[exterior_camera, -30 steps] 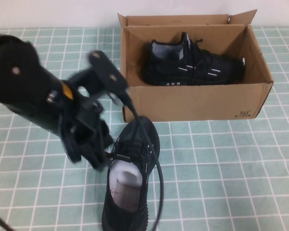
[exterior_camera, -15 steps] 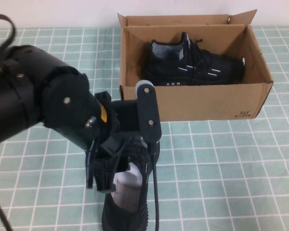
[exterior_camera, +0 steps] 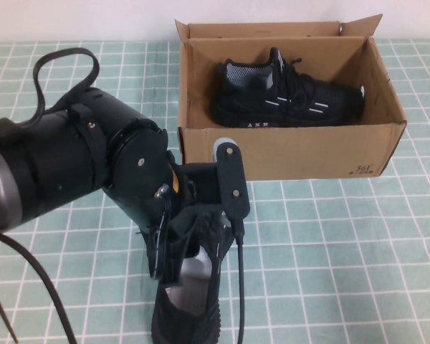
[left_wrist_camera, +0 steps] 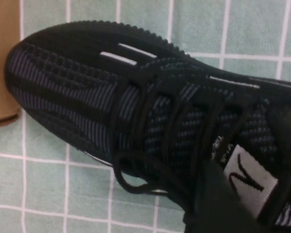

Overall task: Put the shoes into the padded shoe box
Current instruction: Pick up the shoe from the table

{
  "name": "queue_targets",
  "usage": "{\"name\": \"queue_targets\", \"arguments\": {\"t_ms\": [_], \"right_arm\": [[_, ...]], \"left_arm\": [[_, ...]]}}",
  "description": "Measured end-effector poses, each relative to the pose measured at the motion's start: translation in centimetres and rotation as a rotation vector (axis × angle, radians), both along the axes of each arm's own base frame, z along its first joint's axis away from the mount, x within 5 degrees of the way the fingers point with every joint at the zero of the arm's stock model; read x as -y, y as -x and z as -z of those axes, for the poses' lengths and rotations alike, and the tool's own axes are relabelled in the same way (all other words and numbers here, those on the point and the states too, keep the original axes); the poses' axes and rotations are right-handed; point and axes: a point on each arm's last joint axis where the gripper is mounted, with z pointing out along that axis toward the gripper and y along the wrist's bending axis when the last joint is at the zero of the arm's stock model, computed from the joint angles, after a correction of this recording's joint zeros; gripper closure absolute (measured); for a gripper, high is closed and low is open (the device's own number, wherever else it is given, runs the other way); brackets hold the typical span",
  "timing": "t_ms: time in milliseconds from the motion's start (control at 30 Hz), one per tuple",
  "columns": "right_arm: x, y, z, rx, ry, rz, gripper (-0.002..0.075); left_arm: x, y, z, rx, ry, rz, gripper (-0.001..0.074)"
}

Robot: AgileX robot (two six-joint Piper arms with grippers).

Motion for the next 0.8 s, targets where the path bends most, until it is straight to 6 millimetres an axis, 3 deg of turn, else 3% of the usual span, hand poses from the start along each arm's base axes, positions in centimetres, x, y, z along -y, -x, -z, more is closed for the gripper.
{"name": "queue_targets", "arguments": {"t_ms": [167,233,533,667,800], "right_arm": [[0.0,0.0,0.0,0.0,0.0,0.0,0.0734],[0.0,0.0,0.0,0.0,0.0,0.0,0.0734],[0.0,0.0,0.0,0.0,0.0,0.0,0.0734],[0.0,0.0,0.0,0.0,0.0,0.0,0.0734],[0.0,0.0,0.0,-0.001,-0.004,0.0,0.0734]], "left_arm": [[0.0,-0.1,0.0,-0.002,0.02,-0.057,0.0653],[0.0,-0.1,0.0,-0.005,0.02,-0.064,0.0702],[0.2,-0.1,-0.5,-0.037,0.056,-0.155,0.0727],[0.8,-0.1,-2.3,-0.09,0.107,-0.202,0.0728],[2.0,0.0,-5.9,-0.167,0.254,-0.298,0.0729]]}}
